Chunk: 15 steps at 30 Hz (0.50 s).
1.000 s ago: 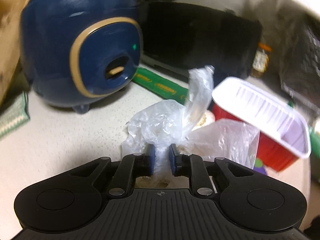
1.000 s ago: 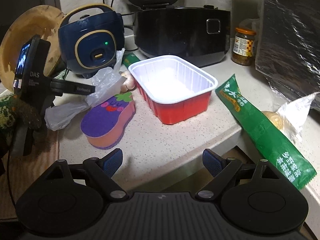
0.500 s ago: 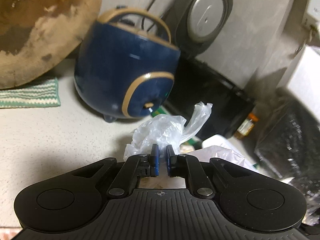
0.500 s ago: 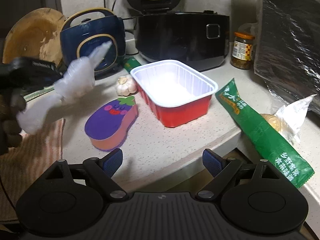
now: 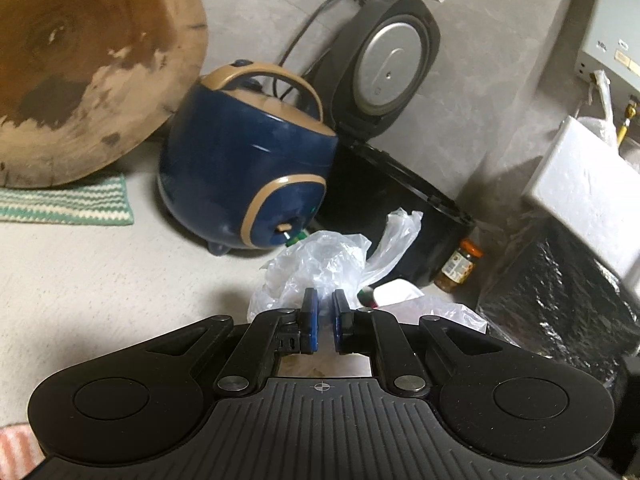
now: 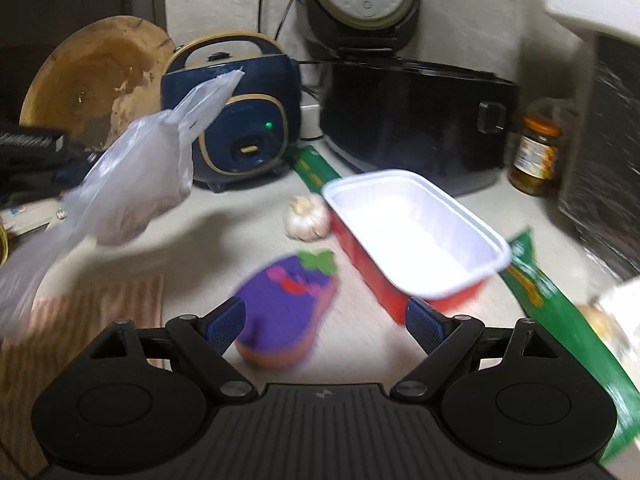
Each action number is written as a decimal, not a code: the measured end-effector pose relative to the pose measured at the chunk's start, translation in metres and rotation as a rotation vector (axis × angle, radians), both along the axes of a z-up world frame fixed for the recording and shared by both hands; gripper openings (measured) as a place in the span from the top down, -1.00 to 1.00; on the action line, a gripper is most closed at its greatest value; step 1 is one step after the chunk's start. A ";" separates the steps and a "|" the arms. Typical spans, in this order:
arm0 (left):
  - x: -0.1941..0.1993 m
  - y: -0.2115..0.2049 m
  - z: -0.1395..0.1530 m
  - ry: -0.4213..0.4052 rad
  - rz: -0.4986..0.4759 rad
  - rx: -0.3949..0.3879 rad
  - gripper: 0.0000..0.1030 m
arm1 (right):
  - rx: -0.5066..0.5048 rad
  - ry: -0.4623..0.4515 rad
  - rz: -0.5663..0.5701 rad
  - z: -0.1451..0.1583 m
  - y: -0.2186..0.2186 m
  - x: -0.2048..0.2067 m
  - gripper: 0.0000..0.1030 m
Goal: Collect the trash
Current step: 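Lift the plastic bag with the left gripper while the right grasps the purple eggplant sponge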
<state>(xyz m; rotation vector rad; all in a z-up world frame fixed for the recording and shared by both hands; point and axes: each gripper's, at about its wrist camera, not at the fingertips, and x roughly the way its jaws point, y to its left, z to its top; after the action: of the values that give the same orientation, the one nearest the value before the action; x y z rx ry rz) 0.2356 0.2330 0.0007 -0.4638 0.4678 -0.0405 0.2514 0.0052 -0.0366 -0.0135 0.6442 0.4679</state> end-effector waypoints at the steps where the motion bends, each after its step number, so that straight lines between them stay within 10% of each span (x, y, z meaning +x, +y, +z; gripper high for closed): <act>1: -0.002 0.002 -0.001 -0.001 0.003 -0.008 0.80 | 0.011 0.015 0.005 0.001 0.007 0.005 -0.70; 9: -0.005 0.021 -0.013 0.012 0.006 -0.078 0.80 | -0.045 0.143 -0.010 -0.030 0.051 0.034 -0.69; 11: -0.002 0.020 -0.015 0.017 -0.017 -0.085 0.80 | -0.048 0.138 -0.022 -0.032 0.049 0.035 -0.29; 15: 0.009 0.014 -0.020 0.028 -0.079 -0.101 0.79 | -0.005 0.123 -0.010 -0.017 0.037 0.019 -0.28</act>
<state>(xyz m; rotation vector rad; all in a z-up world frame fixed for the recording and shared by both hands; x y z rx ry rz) 0.2442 0.2465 -0.0190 -0.5451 0.5125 -0.1342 0.2702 0.0422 -0.0539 0.0140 0.7661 0.4595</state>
